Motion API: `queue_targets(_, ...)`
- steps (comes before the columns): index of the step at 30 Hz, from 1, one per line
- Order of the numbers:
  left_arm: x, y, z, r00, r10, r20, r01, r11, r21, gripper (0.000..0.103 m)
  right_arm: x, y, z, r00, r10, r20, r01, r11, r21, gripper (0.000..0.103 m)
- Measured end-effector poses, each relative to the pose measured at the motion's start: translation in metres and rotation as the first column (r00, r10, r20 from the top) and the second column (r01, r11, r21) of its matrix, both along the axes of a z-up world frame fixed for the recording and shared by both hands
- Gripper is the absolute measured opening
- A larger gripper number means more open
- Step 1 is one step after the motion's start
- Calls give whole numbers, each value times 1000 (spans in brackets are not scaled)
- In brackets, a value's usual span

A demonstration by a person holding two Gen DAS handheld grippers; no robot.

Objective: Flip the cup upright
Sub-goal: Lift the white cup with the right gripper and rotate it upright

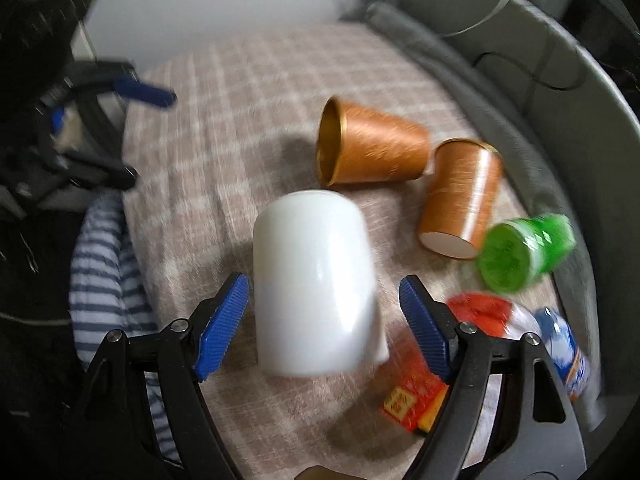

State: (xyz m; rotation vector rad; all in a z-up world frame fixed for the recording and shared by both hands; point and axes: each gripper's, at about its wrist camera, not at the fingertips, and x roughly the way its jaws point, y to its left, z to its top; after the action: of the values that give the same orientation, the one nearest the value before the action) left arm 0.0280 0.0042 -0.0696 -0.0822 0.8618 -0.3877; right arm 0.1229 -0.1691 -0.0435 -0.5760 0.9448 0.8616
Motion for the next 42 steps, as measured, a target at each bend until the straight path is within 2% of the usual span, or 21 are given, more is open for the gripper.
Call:
queue_targets(2, 2, -9, 5, 998, -57, 19, 56, 998, 32, 85, -8, -16, 9, 998, -54, 11, 54, 996, 73, 81)
queue_targets(5, 4, -31, 15, 979, -196, 56, 188, 974, 122, 85, -23, -43, 16, 985, -171, 17, 165, 972, 169, 81)
queue_targets(7, 4, -54, 23, 943, -318, 92, 291, 929, 230, 85, -42, -60, 18, 965, -263, 16, 252, 939, 233, 81)
queue_targets(8, 5, -61, 26, 929, -356, 99, 321, 911, 261, 85, -48, -66, 18, 956, -293, 13, 281, 926, 251, 81)
queue_targets(9, 6, -70, 28, 908, -407, 101, 362, 882, 301, 85, -59, -74, 17, 942, -337, 3, 322, 904, 281, 81)
queue_targets(10, 8, -82, 30, 877, -470, 96, 413, 842, 348, 85, -66, -80, 15, 933, -359, -8, 344, 889, 302, 81)
queue_targets(12, 11, -98, 32, 839, -538, 89, 458, 784, 419, 85, -82, -94, 12, 906, -420, -40, 407, 845, 346, 81)
queue_targets(16, 18, -128, 26, 737, -676, 23, 556, 624, 549, 85, -101, -118, 3, 857, -504, -107, 501, 768, 399, 81)
queue_targets(20, 22, -149, 12, 661, -746, -83, 619, 478, 623, 85, -119, -141, -6, 804, -575, -151, 578, 695, 429, 81)
queue_targets(22, 22, -159, 6, 618, -776, -126, 641, 404, 652, 85, -124, -145, -11, 789, -590, -170, 597, 671, 440, 81)
queue_targets(26, 23, -175, -4, 545, -813, -202, 684, 293, 668, 86, -130, -157, -23, 766, -614, -192, 624, 638, 451, 81)
queue_targets(28, 27, -182, -13, 522, -817, -245, 694, 240, 679, 86, -131, -161, -25, 759, -618, -205, 632, 623, 461, 81)
queue_targets(31, 33, -189, -24, 513, -813, -274, 704, 217, 676, 86, -131, -166, -29, 750, -624, -218, 642, 607, 469, 81)
queue_targets(37, 40, -193, -36, 513, -815, -270, 701, 216, 679, 85, -124, -177, -36, 719, -639, -274, 679, 564, 470, 81)
queue_targets(39, 42, -193, -36, 520, -812, -265, 702, 228, 675, 85, -123, -177, -37, 714, -643, -279, 685, 558, 469, 81)
queue_targets(42, 46, -191, -33, 539, -802, -257, 707, 264, 656, 84, -121, -177, -39, 705, -648, -288, 694, 548, 466, 81)
